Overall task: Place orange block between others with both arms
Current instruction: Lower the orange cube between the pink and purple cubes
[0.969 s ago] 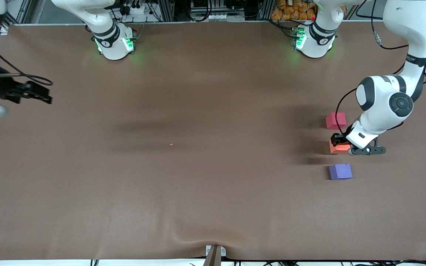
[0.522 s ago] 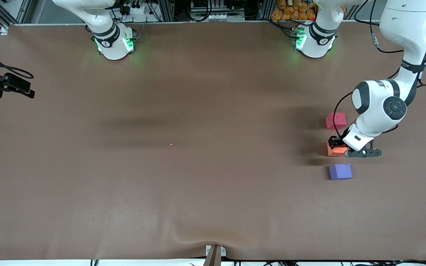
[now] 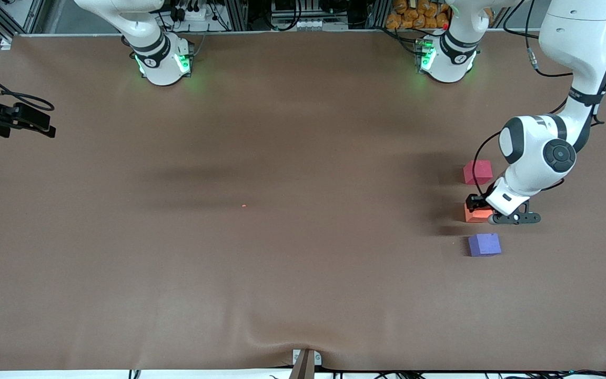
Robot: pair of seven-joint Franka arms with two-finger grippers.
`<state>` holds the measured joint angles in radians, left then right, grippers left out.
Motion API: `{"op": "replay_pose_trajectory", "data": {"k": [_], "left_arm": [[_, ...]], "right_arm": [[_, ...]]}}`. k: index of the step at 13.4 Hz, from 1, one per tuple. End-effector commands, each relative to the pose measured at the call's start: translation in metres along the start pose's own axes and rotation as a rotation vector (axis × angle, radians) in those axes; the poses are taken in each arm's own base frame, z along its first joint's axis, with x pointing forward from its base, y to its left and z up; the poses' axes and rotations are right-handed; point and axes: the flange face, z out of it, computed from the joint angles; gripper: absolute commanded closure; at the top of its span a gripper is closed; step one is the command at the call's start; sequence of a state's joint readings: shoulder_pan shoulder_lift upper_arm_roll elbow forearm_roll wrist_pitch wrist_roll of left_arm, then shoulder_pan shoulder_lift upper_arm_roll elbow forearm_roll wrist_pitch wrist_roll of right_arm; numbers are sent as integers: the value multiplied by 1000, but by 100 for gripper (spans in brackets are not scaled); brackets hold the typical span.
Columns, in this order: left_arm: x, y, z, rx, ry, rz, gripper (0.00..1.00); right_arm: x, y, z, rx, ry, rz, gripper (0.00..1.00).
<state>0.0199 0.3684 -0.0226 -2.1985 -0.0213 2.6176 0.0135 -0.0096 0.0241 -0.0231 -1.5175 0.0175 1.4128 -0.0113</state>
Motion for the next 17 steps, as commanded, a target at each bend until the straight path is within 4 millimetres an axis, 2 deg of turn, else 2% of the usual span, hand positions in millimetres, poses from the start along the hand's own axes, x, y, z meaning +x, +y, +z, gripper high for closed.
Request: {"op": "replay_pose_trajectory", "data": {"k": [1,2,3,4,9,11,13,17], "left_arm": [[3,-2,1,-15,14,10,82],[4,-2,2,-15,14,10,76],[5,-1,2,-15,16,13,41],[5,-2,1,-14,17,13,0],[14,-2,-13,-15,45,14,0],[24,-11,-30,-13,77,-1,0],[32,-10,-51,-13,116,-9,0],[46,-16,-100,-11,170,-22,0]], "right_arm": [[-5,0,1,-8,-6,-8,0],[-5,0,0,-8,-5,-8,0],[-5,0,0,-8,-5,-8,0],[-5,2,0,-8,-5,-5,0],[-4,0,1,-7,-3,-8,0],[-4,-1,1,-7,-6,-10,0],[-4,-1,2,-5,-9,-10,0],[-4,-2,2,-2,-9,-12,0]]}}
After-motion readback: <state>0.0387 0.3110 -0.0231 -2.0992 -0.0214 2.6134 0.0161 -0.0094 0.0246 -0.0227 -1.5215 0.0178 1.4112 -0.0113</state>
